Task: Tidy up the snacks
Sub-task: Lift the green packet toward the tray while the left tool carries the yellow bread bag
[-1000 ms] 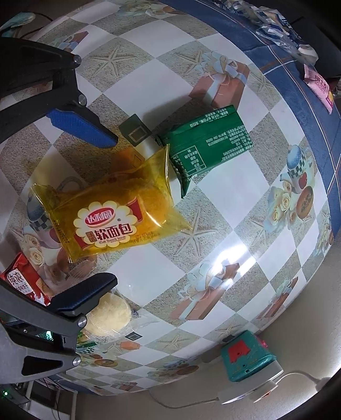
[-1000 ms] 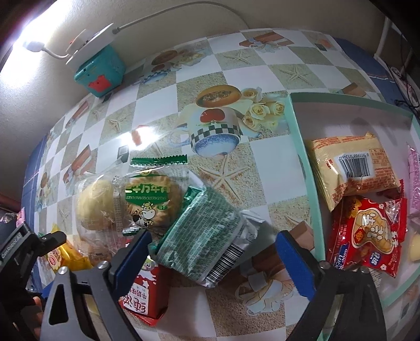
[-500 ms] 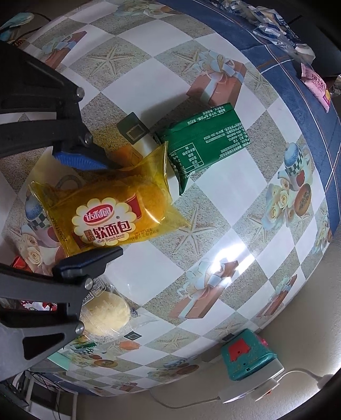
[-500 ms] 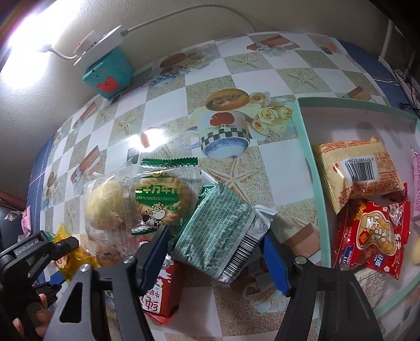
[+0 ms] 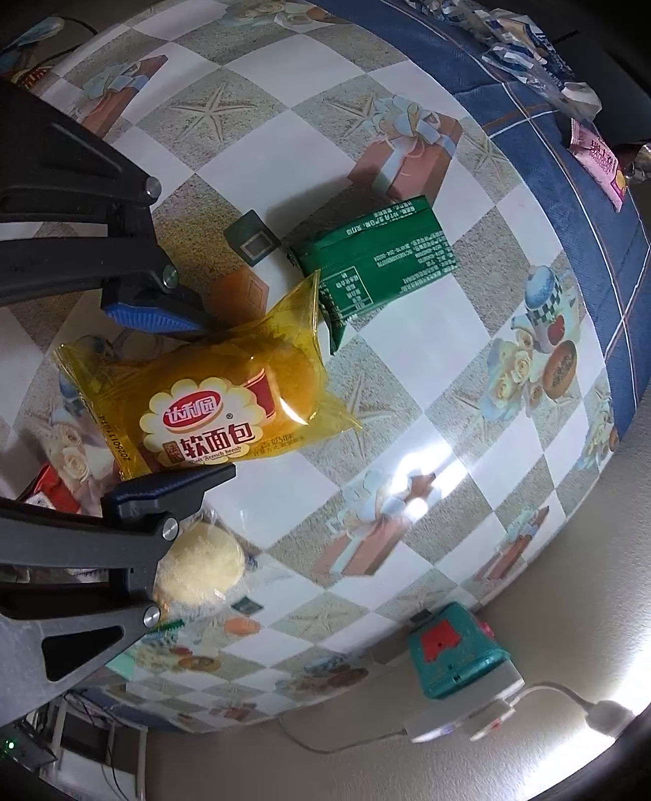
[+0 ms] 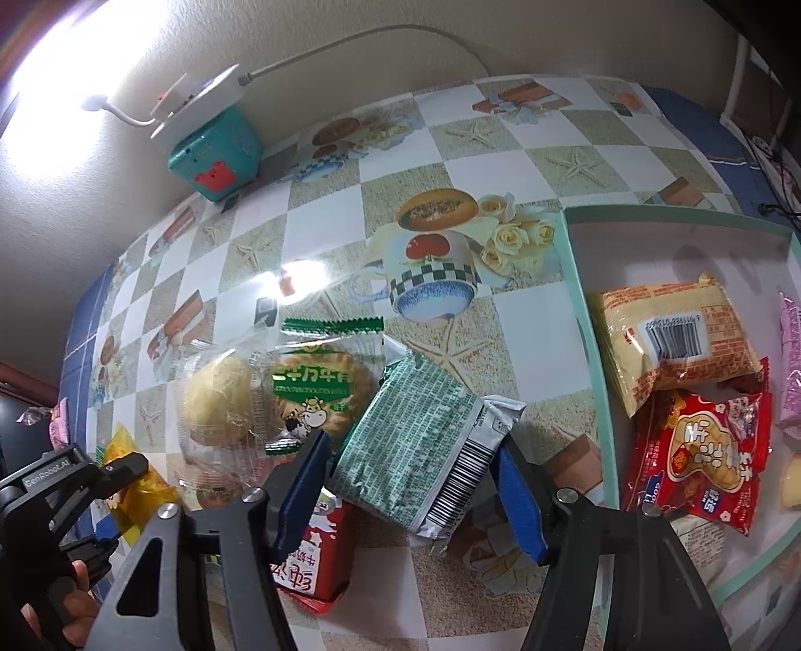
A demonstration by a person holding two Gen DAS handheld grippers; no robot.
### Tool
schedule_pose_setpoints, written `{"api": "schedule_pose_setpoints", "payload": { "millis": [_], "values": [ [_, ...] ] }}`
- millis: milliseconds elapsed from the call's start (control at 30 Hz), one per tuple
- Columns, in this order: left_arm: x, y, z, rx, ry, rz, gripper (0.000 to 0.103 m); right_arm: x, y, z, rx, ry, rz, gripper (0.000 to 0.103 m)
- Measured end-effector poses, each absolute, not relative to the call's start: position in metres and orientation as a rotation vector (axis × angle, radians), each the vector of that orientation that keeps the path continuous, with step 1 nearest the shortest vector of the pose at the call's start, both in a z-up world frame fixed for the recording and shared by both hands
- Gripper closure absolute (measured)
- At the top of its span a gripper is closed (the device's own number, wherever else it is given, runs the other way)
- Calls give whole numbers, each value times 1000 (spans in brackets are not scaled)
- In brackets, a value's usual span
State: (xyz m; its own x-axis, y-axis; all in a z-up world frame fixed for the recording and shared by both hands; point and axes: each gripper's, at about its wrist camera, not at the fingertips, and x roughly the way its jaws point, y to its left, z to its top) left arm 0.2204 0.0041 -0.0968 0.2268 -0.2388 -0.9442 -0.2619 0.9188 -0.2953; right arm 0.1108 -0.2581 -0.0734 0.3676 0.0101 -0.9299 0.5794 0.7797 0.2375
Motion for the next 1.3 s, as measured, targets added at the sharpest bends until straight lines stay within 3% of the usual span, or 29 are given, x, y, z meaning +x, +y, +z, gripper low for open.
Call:
{"api": "schedule_pose_setpoints", "payload": {
  "millis": [567, 1300],
  "values": [
    [202, 1, -29, -469, 1220, -84, 55, 98, -265, -17, 601, 1016, -368, 35],
    [167, -96, 8, -327, 1163, -242, 55, 47, -328, 11, 667, 905, -496, 35]
  ]
}}
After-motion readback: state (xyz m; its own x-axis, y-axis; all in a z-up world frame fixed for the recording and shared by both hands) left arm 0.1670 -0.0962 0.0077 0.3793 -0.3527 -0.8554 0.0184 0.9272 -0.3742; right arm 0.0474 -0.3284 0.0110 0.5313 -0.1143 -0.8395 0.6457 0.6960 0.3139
